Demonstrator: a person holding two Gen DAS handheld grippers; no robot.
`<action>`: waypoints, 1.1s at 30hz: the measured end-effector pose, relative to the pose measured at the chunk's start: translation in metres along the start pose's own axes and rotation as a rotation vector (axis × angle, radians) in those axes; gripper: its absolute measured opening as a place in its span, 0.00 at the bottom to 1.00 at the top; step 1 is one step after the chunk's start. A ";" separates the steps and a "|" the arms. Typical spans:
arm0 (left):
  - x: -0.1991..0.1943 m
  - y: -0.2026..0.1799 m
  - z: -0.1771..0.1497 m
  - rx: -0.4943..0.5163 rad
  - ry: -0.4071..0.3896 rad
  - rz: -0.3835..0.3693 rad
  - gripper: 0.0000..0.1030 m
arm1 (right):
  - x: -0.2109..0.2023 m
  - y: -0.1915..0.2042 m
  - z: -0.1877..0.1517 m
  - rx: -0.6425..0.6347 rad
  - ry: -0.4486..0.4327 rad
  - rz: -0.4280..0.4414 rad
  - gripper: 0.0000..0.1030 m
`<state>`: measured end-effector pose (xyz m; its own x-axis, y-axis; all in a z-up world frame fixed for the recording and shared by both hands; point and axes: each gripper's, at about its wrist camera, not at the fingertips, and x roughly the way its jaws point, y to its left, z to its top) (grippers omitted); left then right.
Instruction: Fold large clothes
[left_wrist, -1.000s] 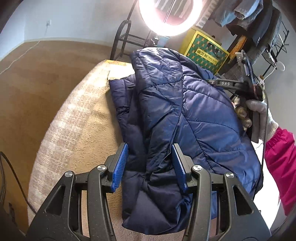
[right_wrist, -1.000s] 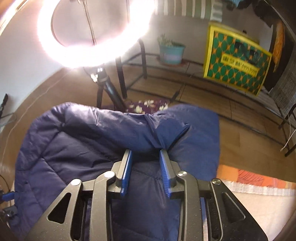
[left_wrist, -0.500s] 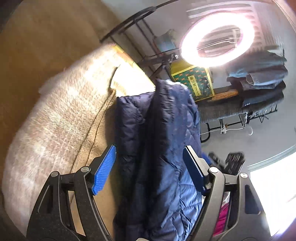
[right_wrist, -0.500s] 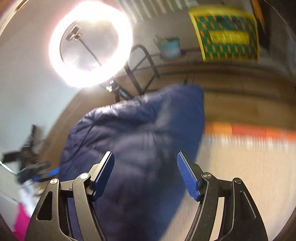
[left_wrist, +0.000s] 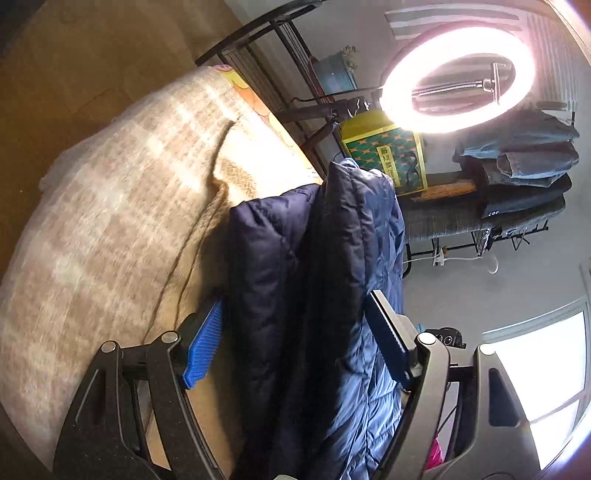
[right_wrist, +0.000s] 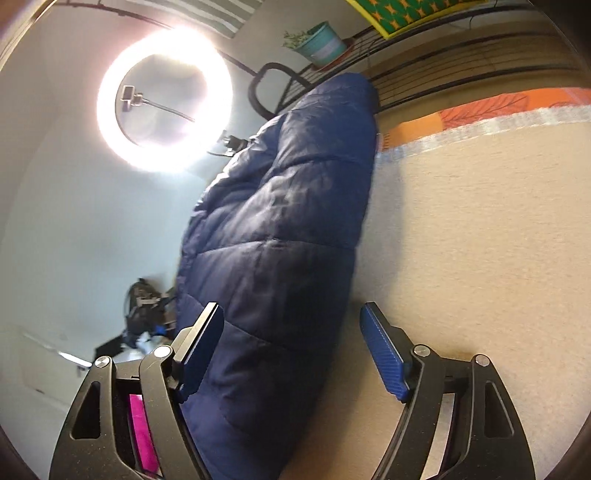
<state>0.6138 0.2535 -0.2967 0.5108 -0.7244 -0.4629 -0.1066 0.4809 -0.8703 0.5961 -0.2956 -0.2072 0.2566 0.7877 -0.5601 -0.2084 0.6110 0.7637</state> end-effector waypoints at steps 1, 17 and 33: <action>0.004 -0.003 0.002 0.012 0.004 0.004 0.74 | 0.002 0.002 0.000 -0.009 0.002 0.004 0.75; 0.028 -0.035 -0.005 0.151 -0.027 0.137 0.22 | 0.011 0.000 -0.005 0.029 -0.025 0.004 0.46; -0.005 -0.136 -0.074 0.312 -0.047 0.184 0.11 | -0.054 0.074 -0.016 -0.119 -0.073 -0.155 0.15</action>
<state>0.5631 0.1553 -0.1888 0.5469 -0.5916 -0.5924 0.0613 0.7340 -0.6764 0.5514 -0.2918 -0.1258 0.3608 0.6781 -0.6404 -0.2704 0.7332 0.6240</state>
